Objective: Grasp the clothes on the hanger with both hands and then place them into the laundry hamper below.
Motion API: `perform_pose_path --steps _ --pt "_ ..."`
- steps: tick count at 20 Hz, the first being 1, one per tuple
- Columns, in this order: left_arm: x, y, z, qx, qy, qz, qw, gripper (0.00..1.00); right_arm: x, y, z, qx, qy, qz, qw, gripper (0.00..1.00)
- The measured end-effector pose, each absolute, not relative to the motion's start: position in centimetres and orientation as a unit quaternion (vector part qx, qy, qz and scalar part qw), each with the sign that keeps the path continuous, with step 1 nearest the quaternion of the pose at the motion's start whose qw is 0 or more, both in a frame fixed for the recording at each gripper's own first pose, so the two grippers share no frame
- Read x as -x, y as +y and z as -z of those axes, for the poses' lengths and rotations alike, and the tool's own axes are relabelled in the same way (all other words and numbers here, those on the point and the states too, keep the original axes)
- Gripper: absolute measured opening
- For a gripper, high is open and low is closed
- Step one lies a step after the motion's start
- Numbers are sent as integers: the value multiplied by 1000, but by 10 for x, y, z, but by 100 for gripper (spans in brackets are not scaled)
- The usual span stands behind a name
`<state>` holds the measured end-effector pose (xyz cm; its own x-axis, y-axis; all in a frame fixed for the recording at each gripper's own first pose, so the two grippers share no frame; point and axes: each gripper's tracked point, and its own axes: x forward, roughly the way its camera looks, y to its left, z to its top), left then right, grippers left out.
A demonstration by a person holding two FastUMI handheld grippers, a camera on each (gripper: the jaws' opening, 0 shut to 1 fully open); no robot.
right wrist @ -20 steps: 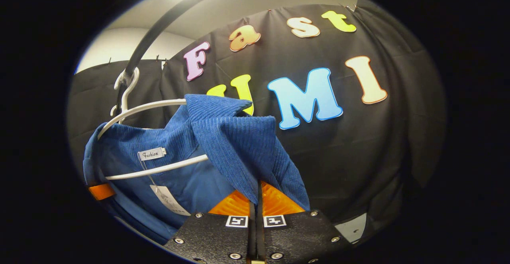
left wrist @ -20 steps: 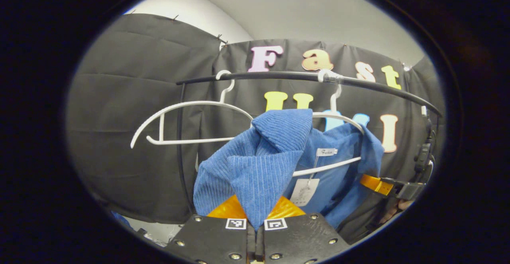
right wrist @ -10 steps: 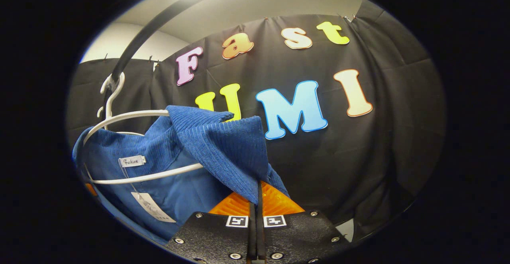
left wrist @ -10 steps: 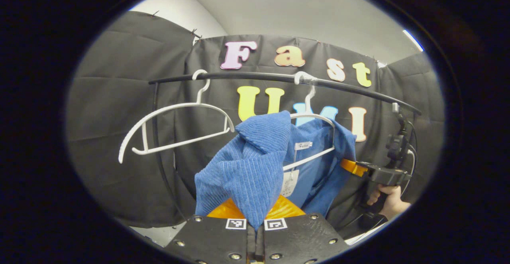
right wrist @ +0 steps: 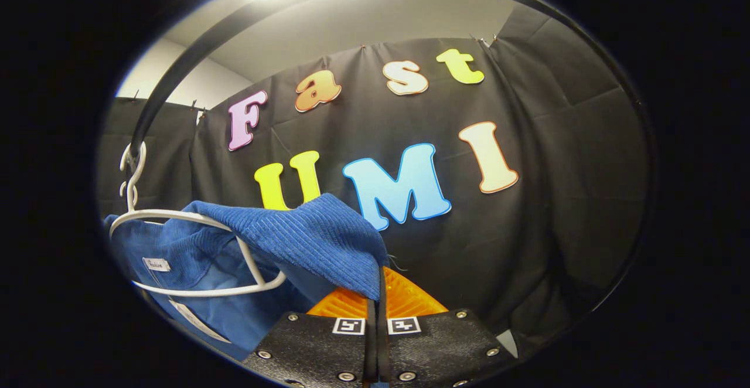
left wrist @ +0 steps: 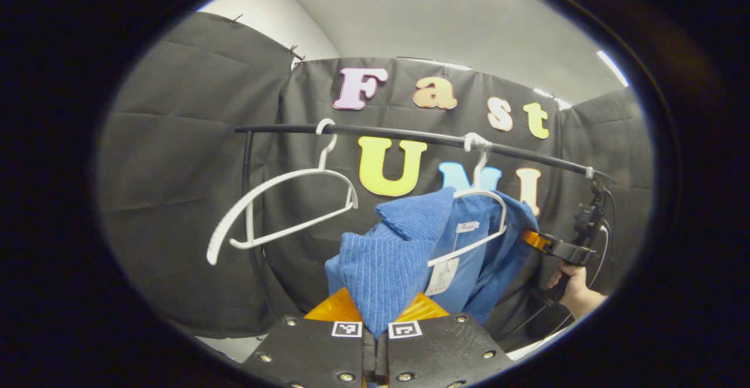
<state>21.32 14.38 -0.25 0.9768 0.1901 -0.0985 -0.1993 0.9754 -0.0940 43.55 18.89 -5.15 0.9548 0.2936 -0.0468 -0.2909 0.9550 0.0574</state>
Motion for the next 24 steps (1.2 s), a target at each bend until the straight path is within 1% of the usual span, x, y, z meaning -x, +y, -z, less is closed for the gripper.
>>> perform_pose_path --steps 6,9,13,19,24 --pt "-211 163 -17 -19 39 -105 993 1 -436 186 48 -41 21 -136 990 0" --pt "-211 174 -31 -18 29 -112 993 2 -447 181 36 -50 4 -132 990 0" --pt "-221 207 -42 -23 16 -130 991 1 -460 188 35 -59 -1 -137 989 0" --pt "-241 221 -21 -8 32 -128 991 1 -485 192 44 -45 -10 -134 990 0" --pt "-250 236 10 18 68 -124 990 2 -495 190 53 -12 -17 -133 991 0"
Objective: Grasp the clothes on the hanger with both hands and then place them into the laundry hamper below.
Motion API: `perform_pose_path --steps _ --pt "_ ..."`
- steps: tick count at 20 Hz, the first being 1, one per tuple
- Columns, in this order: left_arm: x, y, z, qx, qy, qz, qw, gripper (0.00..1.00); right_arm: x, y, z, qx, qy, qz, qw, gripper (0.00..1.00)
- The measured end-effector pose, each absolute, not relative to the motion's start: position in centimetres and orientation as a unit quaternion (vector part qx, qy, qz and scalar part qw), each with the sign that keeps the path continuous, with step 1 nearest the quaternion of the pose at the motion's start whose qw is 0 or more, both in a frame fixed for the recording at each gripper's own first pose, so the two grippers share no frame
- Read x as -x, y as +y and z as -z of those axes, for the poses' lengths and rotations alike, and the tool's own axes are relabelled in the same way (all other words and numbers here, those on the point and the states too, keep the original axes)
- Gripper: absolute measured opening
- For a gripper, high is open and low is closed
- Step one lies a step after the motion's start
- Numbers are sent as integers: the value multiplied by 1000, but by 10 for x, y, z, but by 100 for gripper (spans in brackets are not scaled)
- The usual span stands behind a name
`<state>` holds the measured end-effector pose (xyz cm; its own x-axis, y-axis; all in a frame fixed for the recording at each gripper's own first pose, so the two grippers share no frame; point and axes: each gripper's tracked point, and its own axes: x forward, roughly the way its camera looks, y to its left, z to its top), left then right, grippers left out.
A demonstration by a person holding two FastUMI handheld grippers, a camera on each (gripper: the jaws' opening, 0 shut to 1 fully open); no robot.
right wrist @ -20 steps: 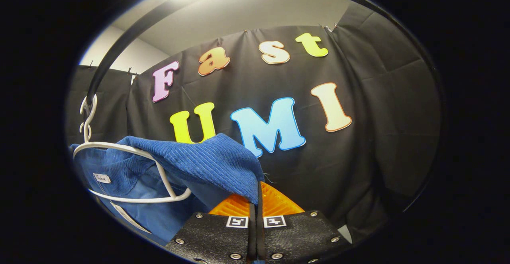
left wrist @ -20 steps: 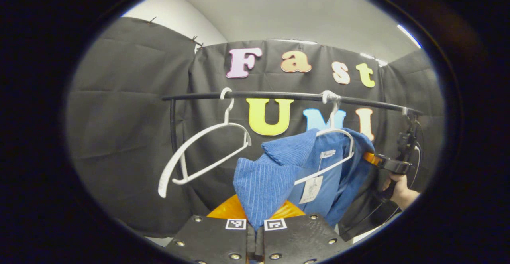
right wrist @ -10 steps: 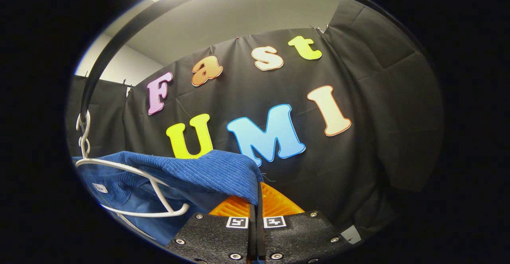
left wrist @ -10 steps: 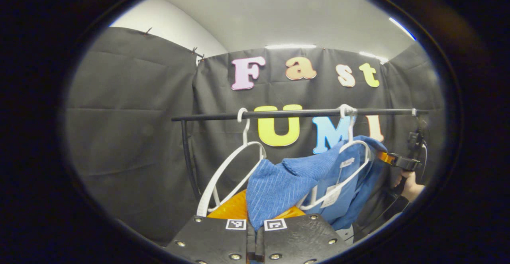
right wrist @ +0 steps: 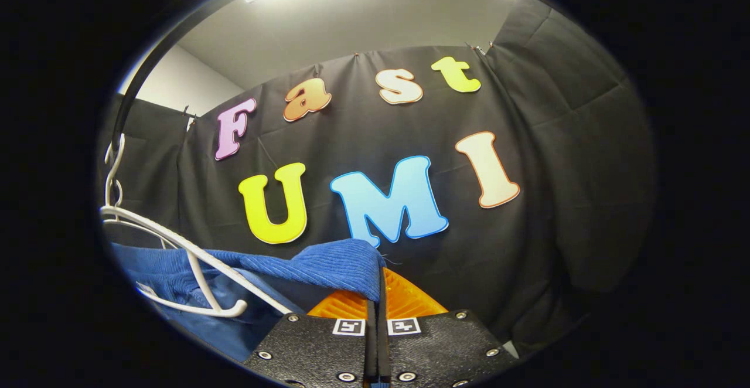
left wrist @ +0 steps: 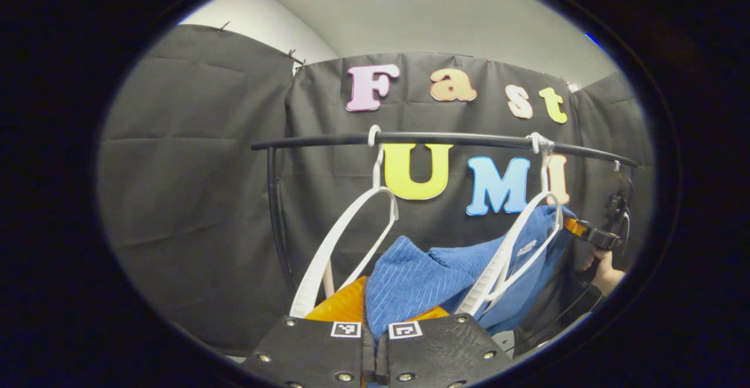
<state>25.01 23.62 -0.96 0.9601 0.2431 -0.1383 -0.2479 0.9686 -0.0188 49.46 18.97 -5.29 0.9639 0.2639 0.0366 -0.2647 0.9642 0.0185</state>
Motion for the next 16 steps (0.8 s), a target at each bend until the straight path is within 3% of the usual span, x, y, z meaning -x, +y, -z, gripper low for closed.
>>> perform_pose_path --steps 16 --pt "-230 234 84 113 104 -163 975 2 -469 177 103 57 29 -149 987 0"
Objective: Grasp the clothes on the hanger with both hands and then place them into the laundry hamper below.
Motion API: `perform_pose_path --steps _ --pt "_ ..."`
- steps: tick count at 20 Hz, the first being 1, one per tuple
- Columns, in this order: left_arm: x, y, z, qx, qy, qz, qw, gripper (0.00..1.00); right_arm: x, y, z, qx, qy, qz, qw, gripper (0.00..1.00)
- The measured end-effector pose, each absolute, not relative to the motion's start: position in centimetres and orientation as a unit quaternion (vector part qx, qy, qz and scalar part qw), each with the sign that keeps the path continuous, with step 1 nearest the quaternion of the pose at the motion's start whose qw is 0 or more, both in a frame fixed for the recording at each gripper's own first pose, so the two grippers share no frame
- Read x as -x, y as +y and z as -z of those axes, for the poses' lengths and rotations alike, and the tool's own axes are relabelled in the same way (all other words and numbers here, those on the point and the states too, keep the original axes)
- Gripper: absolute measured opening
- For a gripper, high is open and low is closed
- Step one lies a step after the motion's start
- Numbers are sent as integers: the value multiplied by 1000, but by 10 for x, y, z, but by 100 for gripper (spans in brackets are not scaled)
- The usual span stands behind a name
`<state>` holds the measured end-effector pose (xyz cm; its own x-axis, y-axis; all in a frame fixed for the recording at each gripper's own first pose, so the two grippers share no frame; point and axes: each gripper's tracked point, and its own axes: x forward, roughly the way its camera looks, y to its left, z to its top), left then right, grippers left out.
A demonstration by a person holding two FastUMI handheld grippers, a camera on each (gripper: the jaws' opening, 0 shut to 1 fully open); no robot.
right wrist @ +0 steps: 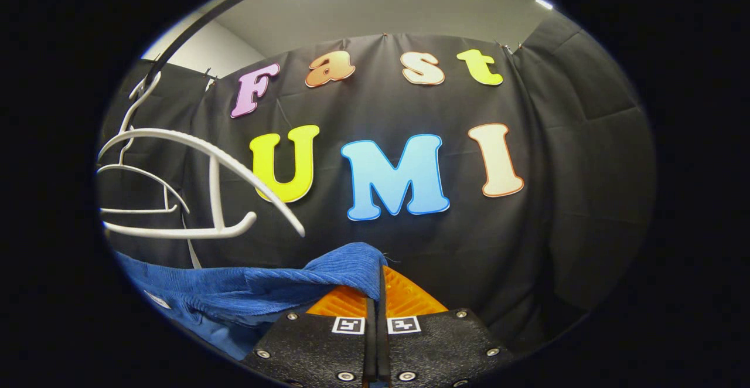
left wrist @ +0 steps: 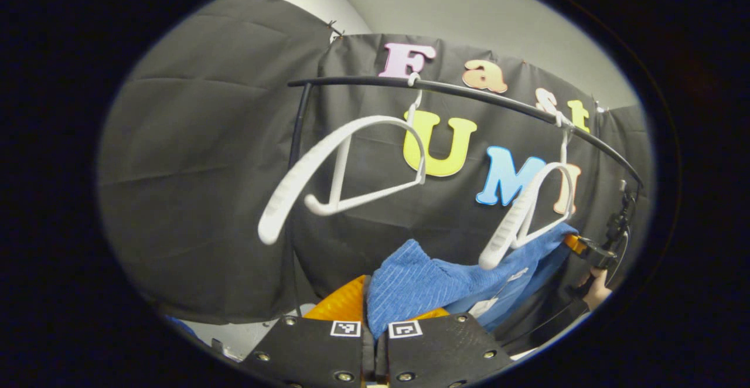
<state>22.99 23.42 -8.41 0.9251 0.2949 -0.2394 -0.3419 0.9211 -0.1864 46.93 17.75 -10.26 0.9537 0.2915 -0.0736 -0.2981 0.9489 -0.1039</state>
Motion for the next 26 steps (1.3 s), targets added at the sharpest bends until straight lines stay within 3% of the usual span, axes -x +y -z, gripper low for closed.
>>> perform_pose_path --steps 16,21,26 --pt "-99 197 140 94 141 -230 958 2 -341 128 111 65 61 -216 972 0" --pt "-91 184 142 84 145 -200 965 2 -306 110 133 74 95 -185 975 0" --pt "-103 164 156 46 163 -122 978 2 -242 98 151 74 132 -134 979 0"
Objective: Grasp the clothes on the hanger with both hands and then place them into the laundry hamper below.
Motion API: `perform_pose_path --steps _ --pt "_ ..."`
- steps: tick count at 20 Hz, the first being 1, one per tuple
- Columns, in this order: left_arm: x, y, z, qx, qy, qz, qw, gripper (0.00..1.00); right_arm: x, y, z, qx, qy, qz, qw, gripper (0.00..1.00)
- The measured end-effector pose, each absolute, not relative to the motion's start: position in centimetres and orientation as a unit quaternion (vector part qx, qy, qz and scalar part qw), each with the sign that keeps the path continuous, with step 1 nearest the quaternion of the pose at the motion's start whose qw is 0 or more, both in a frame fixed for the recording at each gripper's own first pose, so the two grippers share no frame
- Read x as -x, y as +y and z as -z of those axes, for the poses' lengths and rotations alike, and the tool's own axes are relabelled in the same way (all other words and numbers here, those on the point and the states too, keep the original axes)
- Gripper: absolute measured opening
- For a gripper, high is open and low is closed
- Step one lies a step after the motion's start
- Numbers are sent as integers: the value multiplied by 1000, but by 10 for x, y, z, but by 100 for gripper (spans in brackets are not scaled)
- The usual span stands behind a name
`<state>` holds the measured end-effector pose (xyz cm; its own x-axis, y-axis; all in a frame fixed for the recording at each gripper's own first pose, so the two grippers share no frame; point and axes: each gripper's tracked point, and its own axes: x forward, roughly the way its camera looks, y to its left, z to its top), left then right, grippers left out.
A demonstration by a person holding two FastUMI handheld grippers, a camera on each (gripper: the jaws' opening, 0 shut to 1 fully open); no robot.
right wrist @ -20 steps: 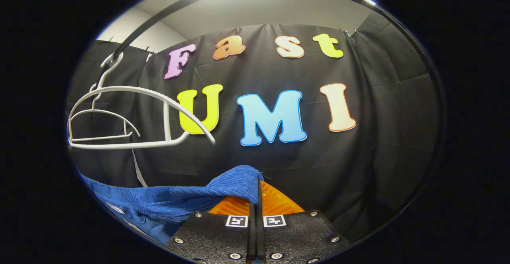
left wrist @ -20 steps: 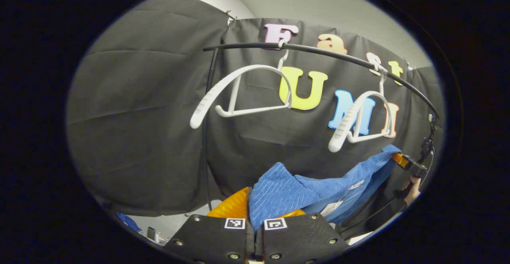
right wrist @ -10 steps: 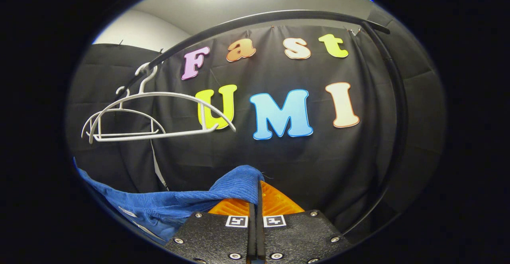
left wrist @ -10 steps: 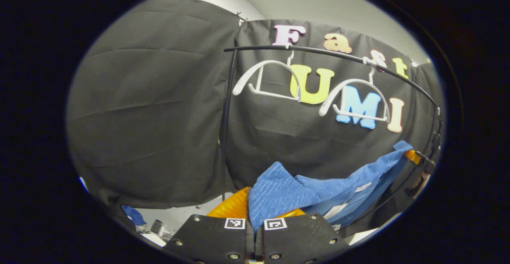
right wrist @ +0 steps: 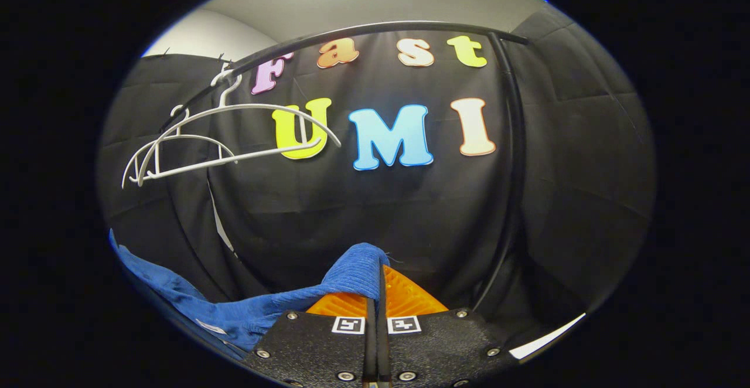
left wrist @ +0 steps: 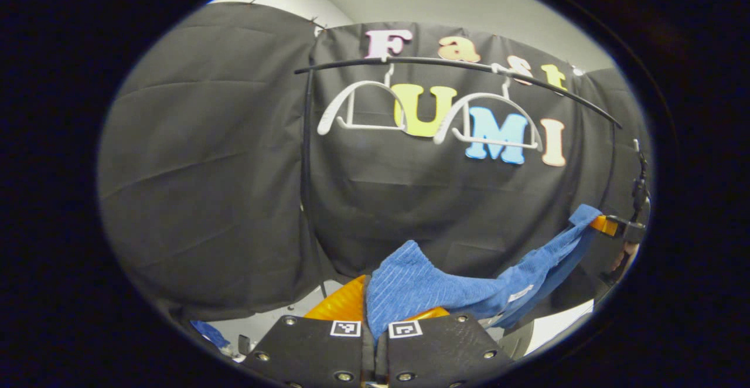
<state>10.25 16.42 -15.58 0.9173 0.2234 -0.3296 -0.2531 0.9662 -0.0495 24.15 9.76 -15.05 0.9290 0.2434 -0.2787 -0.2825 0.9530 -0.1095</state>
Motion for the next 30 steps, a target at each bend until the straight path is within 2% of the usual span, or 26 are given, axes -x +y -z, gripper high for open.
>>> perform_pose_path --steps 7,14,20,30 --pt "-111 129 188 16 177 8 984 2 -167 101 166 114 153 -80 978 0" --pt "-103 112 225 21 192 85 977 3 -111 119 197 110 197 -52 973 0" --pt "-92 92 245 29 219 94 971 3 -96 122 231 106 237 -60 964 0" --pt "-91 81 331 87 302 33 949 2 -105 108 332 107 311 -67 942 0"
